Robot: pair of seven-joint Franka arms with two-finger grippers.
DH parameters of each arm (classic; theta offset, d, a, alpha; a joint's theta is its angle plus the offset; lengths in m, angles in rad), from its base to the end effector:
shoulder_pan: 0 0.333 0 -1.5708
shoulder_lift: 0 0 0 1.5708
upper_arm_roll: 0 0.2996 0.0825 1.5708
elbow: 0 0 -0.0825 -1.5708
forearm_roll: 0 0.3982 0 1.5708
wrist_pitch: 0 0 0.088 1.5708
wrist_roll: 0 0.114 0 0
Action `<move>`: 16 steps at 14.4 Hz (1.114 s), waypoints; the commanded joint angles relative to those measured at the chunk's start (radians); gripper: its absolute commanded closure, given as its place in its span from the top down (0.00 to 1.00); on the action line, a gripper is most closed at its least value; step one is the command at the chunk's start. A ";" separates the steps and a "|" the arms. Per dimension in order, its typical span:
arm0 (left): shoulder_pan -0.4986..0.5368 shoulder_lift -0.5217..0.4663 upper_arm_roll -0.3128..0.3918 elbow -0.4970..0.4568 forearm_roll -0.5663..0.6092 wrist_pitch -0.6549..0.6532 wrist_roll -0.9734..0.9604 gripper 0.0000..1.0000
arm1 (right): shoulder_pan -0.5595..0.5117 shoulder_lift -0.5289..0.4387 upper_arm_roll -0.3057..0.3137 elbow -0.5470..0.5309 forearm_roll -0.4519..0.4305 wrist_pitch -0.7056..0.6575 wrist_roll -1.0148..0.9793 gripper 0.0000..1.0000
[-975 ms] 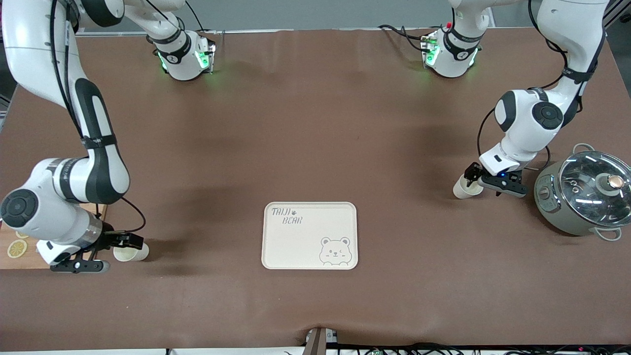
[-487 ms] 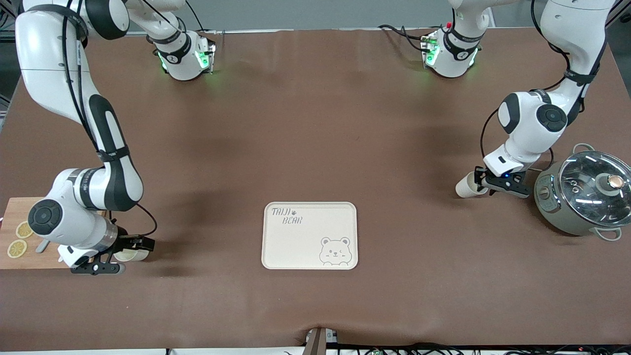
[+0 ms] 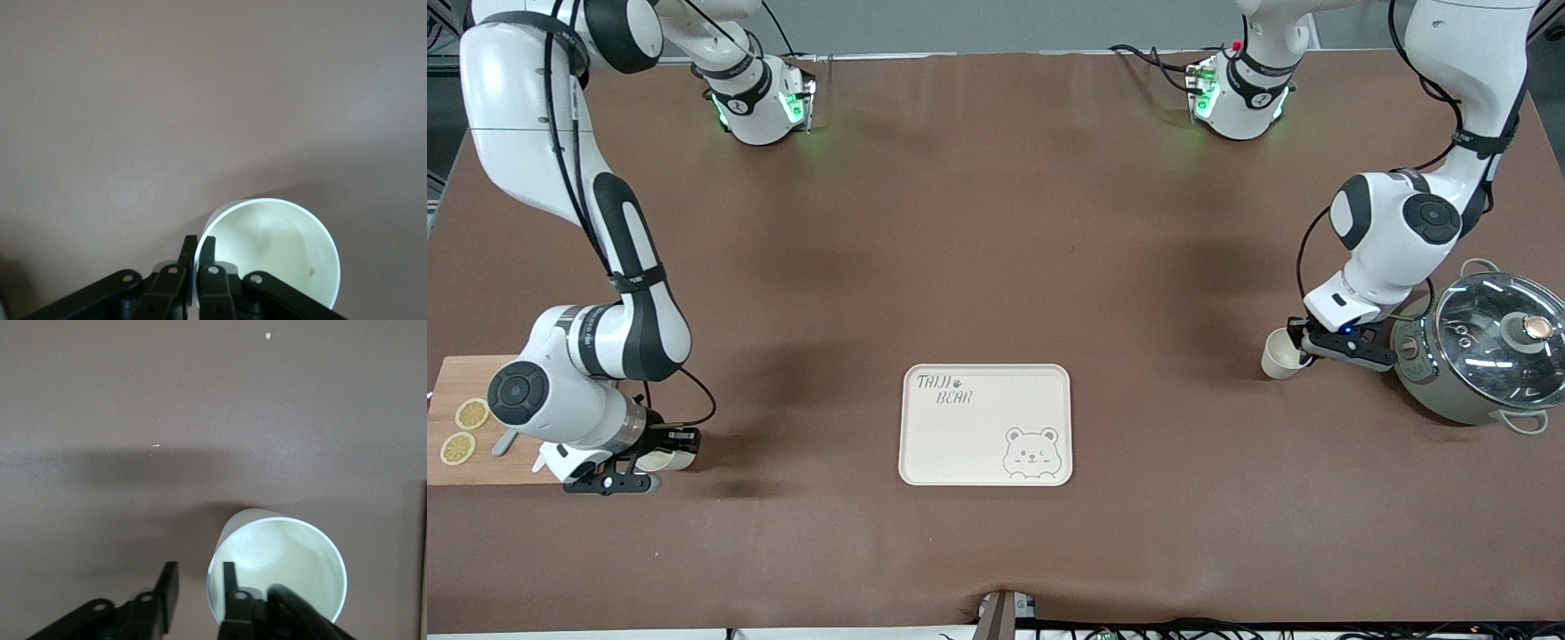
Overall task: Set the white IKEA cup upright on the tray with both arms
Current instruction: 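Grasp the white cup with the left gripper while the right gripper grasps the other cup, then carry the cup with the left gripper toward the tray while the right gripper lifts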
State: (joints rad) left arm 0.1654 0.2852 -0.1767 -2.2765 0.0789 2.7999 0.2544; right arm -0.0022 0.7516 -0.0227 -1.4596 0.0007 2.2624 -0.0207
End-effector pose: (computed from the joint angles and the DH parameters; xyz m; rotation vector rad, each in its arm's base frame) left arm 0.5634 -0.0114 0.2220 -3.0613 0.5000 -0.3799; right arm 0.7270 -0.0155 0.2145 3.1246 0.0029 0.0797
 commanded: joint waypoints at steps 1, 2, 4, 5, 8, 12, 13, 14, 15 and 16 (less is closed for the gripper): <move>-0.065 0.046 -0.043 0.122 0.005 -0.101 -0.174 0.00 | 0.001 0.015 0.001 0.016 -0.010 -0.001 0.005 0.13; -0.104 0.058 -0.043 0.153 0.007 -0.138 -0.231 0.00 | 0.001 0.015 0.001 0.016 -0.010 -0.001 0.005 0.07; -0.177 0.069 -0.043 0.218 0.007 -0.187 -0.350 0.00 | 0.001 0.015 0.001 0.018 -0.007 -0.001 0.005 0.00; -0.214 0.074 -0.043 0.263 0.007 -0.238 -0.412 0.00 | 0.001 0.015 0.003 0.019 -0.007 -0.001 0.005 0.00; -0.338 0.179 -0.038 0.514 0.016 -0.455 -0.620 0.00 | 0.010 0.014 0.003 0.050 -0.010 -0.010 0.004 0.00; -0.428 0.351 -0.033 0.793 0.016 -0.570 -0.771 0.00 | 0.062 0.008 0.003 0.080 -0.007 -0.021 0.013 0.00; -0.443 0.385 -0.033 0.817 0.016 -0.570 -0.793 0.00 | 0.074 0.006 0.003 0.088 -0.007 -0.035 0.013 0.00; -0.464 0.409 -0.030 0.830 0.018 -0.568 -0.814 0.00 | 0.094 0.006 0.003 0.103 -0.007 -0.055 0.014 0.00; -0.483 0.429 -0.023 0.830 0.027 -0.565 -0.830 0.00 | 0.111 0.006 0.003 0.117 -0.007 -0.075 0.015 0.00; -0.507 0.452 -0.012 0.831 0.053 -0.557 -0.852 0.00 | 0.126 0.006 0.003 0.126 -0.005 -0.086 0.015 0.00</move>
State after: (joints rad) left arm -0.2945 0.6739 -0.2129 -1.5033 0.0839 2.2571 -0.5447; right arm 0.0985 0.7585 -0.0188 -1.3668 -0.0026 2.2155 -0.0183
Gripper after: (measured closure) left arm 0.947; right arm 0.965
